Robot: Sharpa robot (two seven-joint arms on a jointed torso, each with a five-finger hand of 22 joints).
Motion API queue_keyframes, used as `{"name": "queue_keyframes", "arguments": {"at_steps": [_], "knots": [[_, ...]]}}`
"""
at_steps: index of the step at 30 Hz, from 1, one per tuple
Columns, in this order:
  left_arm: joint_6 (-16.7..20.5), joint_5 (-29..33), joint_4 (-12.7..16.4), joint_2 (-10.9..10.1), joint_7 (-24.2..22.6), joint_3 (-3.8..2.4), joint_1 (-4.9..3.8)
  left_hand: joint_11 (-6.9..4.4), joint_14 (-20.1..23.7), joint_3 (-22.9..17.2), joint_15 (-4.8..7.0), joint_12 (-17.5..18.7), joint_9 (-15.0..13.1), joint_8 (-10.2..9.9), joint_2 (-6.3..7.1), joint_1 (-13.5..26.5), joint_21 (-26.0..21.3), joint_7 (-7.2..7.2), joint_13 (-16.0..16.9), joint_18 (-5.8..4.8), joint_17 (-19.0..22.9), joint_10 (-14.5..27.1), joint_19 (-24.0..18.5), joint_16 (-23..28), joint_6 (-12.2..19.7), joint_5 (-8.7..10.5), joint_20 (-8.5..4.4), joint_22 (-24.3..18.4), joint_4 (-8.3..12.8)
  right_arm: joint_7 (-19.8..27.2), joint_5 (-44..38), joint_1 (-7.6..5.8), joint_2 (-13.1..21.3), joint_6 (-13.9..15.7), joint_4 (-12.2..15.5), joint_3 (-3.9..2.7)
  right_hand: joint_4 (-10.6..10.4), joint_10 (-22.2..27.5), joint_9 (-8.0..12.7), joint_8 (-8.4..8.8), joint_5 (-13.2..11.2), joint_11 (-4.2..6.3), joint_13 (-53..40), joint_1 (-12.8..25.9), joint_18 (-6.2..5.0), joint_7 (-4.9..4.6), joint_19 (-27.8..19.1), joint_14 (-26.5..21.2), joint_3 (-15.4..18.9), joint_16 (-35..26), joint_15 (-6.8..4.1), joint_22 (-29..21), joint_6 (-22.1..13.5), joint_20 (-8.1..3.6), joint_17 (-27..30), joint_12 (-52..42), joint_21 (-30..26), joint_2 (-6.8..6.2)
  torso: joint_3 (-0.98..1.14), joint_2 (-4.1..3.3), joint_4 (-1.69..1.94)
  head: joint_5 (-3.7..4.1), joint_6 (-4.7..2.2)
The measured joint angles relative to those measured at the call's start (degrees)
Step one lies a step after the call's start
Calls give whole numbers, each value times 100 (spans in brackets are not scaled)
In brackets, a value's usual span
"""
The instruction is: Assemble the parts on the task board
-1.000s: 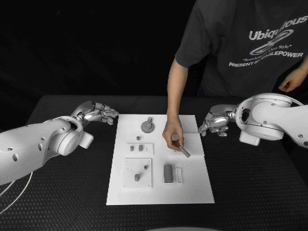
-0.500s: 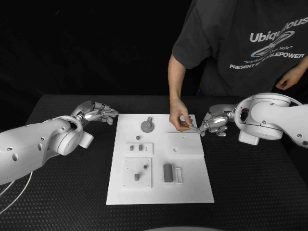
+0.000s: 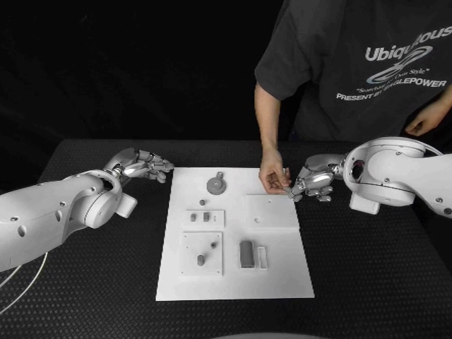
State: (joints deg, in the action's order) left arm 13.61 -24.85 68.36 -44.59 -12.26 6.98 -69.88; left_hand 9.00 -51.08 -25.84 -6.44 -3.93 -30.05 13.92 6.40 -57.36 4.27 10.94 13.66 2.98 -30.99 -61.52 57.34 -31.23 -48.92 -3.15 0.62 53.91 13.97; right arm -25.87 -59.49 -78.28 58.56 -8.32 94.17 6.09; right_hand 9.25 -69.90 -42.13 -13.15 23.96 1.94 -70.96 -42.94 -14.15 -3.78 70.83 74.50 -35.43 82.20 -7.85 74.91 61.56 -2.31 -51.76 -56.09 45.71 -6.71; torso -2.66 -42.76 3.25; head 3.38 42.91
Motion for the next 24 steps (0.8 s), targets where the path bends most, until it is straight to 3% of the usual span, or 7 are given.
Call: {"name": "queue_keyframes", "arguments": {"at_steps": [5,10,15,17,18,20,24], "knots": [[1,0,27,-15,0,1,0,0,0,0,0,0,0,0,0,0,0,0,0,-1,0,0,0,0,0,0,0,0,0,-7,0,0,5,-44,-23,2,0,0,0,19,0,0,0,-33,0,-1,0,0,0,0,0,0,-1,0,18,0,0,-75,0,5,0,-17,-63],[2,0,21,-19,-1,1,0,0,0,0,0,0,0,0,0,0,0,0,0,-1,-5,0,0,0,0,0,0,0,0,-22,0,0,1,-54,-79,4,-541,30,31,113,23,-30,6,120,0,-21,-4,-1,-192,-35,1,0,-45,3,57,0,-39,-673,0,2,-2,-29,-73],[5,0,21,-24,-5,1,-1,0,0,0,0,0,5,0,0,0,0,0,1,-2,-5,0,0,0,0,0,0,0,0,-41,0,0,-1,-44,-93,5,-837,68,42,154,104,-61,-3,150,-2,-15,12,-25,-277,-34,25,0,-101,-14,57,0,-54,-878,1,2,0,-19,-64],[5,0,17,-24,-6,0,-2,0,0,0,0,0,5,0,0,0,0,0,1,-2,-5,0,0,0,0,0,0,0,0,-48,0,0,-2,-41,-96,5,-968,133,10,166,2229,-70,-39,244,-1,-66,-11,-86,-731,-13,84,0,-248,-49,27,-2,-48,-1035,1,2,1,-18,-61],[5,0,17,-24,-6,0,-2,0,0,0,0,0,5,0,0,0,0,0,1,-2,-6,0,0,0,0,0,0,0,0,-50,0,0,0,-40,-97,5,-940,133,-8,166,2771,-71,-45,246,0,-69,4,-86,-584,-13,84,0,-245,-65,22,-19,-14,-994,2,1,1,-18,-60],[5,0,17,-24,-7,0,-2,0,0,0,0,0,5,0,0,0,0,0,1,5,-10,0,0,0,0,0,0,0,0,-54,-6,0,3,-39,-105,5,-975,133,-26,166,3041,-71,-45,149,1,-69,8,-63,-270,-13,62,0,-245,-68,30,-22,-10,-901,3,1,1,-18,-60],[6,0,16,-25,-9,0,-2,0,0,0,0,0,4,0,0,0,0,0,1,57,-10,0,0,0,0,0,0,0,0,-62,-16,0,7,-39,-122,5,-1109,133,-27,166,2812,-71,-32,65,34,-69,13,-58,-107,-13,57,0,-245,-74,41,-22,-10,-900,2,1,2,-17,-58]]}}
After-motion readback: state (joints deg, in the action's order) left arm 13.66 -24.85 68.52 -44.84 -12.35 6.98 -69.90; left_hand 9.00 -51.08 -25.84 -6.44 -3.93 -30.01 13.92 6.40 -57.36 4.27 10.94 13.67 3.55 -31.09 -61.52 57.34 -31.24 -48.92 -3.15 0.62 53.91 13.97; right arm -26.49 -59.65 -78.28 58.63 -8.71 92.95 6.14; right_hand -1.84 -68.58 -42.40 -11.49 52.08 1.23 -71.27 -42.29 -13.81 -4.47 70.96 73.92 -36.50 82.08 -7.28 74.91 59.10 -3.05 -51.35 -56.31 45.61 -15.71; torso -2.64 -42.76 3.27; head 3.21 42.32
